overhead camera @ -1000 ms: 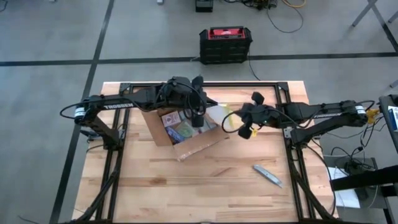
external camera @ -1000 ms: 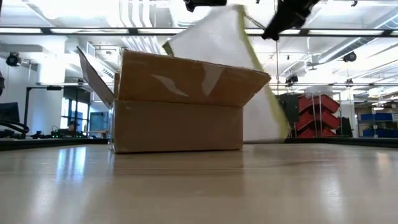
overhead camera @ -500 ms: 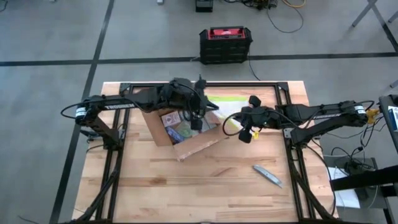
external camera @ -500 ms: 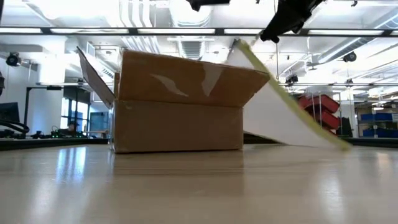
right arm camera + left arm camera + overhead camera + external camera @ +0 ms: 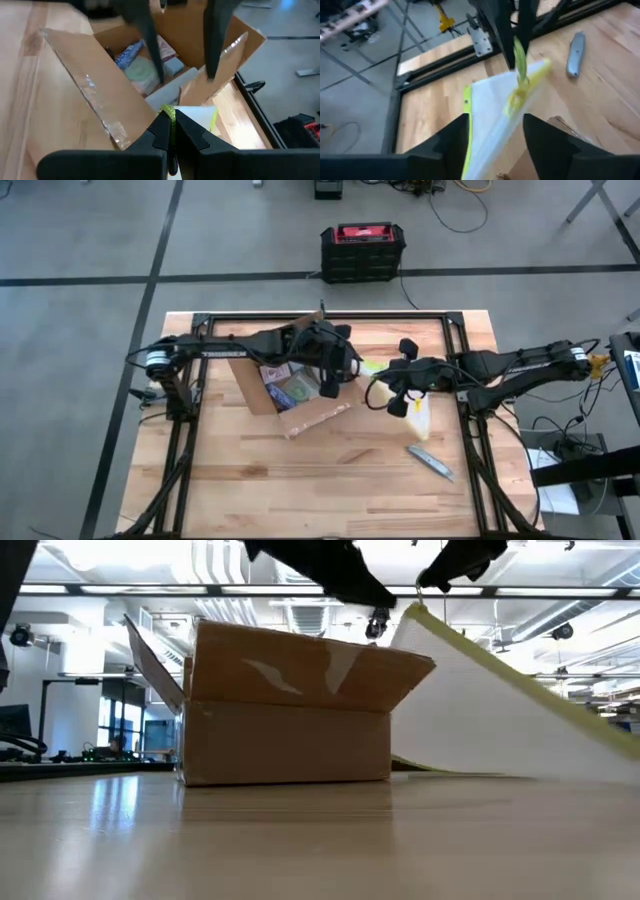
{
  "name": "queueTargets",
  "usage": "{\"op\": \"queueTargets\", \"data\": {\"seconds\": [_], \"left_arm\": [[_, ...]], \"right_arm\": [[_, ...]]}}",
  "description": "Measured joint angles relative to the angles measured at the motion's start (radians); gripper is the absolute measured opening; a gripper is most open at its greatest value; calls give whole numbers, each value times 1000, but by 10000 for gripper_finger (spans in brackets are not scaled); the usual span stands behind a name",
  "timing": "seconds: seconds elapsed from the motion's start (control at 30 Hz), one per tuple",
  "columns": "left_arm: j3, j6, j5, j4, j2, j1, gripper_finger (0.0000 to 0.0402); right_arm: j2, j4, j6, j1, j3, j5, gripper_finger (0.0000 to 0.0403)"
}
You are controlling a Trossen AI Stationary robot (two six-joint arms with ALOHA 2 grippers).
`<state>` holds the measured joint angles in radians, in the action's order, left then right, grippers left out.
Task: Unpack boxes
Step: Open the transparent zip bag
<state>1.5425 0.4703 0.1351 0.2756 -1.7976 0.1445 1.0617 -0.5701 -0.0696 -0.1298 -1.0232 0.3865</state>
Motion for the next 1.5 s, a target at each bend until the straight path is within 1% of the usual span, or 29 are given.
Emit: {"op": "queueTargets", "data": {"seconds": [0.1, 0.23, 0.43, 0.6, 0.67, 0.77, 0.87, 0.9, 0.93, 1.1, 1.2, 1.33, 1.43, 1.5], "left_arm": [[0, 20, 6, 2, -19, -5, 204], [1, 40, 13, -24, -29, -6, 210], [0, 56, 32, -95, -58, -9, 190], [0, 56, 34, -89, -80, -10, 166], [0, 55, 61, -95, -79, -11, 150], [0, 54, 69, -88, -73, -11, 112], [0, 46, 68, -71, -76, -10, 30], [0, 41, 68, -73, -76, -10, 16], [0, 36, 68, -75, -75, -10, 11], [0, 20, 57, -69, -61, -10, 2], [0, 19, 9, -67, -29, -9, 1], [0, 26, 3, -57, 23, 6, 1], [0, 36, -39, -24, 59, 27, 0], [0, 42, -46, -8, 87, 43, 0]], "right_arm": [[-3, 0, 0, -3, -4, 4, 0], [-8, 0, -6, -4, -5, 2, 0], [-8, 3, -8, -4, -5, -3, 0], [-8, 3, -8, -4, -5, -30, 0], [-8, 2, -9, -4, -5, -31, 0], [-8, 3, -9, -4, -6, -31, 0], [-8, -2, -15, -4, -8, -32, 0], [-8, -2, -20, -4, -8, -31, 0], [-8, -2, -23, -4, -8, -31, 0], [-8, -50, -69, -21, -8, -29, 0], [-8, -123, -136, -39, -7, -28, 0], [-8, -205, -241, -71, -4, -19, 0], [-9, -257, -302, -110, -4, -21, 0], [-11, -283, -336, -141, -4, -24, 0]]}}
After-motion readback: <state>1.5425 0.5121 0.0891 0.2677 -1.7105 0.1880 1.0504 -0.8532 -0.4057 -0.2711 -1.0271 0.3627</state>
